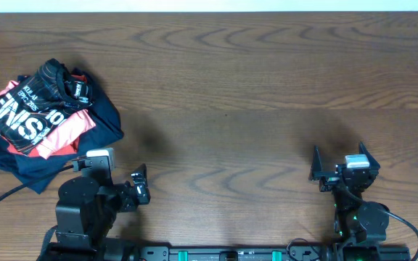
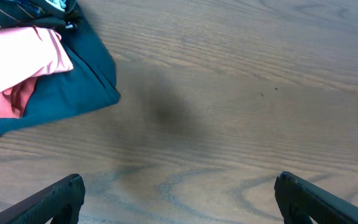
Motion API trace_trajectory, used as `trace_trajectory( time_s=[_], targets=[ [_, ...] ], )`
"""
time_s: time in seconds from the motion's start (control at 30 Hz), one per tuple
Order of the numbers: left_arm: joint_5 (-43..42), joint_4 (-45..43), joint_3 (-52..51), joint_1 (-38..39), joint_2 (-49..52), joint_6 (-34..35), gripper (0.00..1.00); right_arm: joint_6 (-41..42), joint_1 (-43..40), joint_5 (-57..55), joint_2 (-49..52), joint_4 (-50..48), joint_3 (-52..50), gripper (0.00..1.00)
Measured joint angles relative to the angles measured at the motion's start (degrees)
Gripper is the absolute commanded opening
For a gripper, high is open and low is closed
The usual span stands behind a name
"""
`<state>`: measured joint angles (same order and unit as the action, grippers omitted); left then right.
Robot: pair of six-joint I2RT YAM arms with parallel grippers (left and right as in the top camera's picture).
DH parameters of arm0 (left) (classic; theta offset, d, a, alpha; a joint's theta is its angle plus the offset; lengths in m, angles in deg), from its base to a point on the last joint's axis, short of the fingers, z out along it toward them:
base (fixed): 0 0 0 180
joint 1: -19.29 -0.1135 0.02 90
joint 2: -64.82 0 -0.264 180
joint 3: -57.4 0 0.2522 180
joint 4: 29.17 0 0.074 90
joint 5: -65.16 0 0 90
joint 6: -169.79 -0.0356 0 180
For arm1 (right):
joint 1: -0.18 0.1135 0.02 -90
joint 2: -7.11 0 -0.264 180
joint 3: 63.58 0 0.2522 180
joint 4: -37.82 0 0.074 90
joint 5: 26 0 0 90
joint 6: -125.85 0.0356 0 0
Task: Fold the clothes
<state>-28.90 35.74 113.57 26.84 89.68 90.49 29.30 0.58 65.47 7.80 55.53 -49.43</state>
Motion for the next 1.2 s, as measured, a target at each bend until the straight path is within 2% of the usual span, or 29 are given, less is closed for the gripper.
trace_trajectory(
  time_s=[0.37, 0.5, 0.67, 0.87, 1.2],
  targets=[
    [0.0, 0.8, 0.0, -1.7, -1.0, 0.0, 0.98, 0.0, 0.2, 0.0, 0.0, 0.0, 0.0, 0.99],
    [0.0, 2.8, -0.3, -5.4, -4.6, 0.0, 0.98, 0.0, 0.2, 0.0, 0.0, 0.0, 0.0, 0.99],
    [0.0, 0.6, -4.4, -9.2, -11.5, -0.4, 0.98, 0.0, 0.2, 0.0, 0.0, 0.0, 0.0, 0.99],
    [0.0, -11.1, -16.1, -11.6, -20.3, -0.7, 0.98, 0.0, 0.2, 0.0, 0.0, 0.0, 0.0, 0.99],
    [0.0, -43.8, -33.0, -11.6, -24.3, -0.7, 0.98, 0.0, 0.2, 0.0, 0.0, 0.1, 0.0, 0.99]
  ],
)
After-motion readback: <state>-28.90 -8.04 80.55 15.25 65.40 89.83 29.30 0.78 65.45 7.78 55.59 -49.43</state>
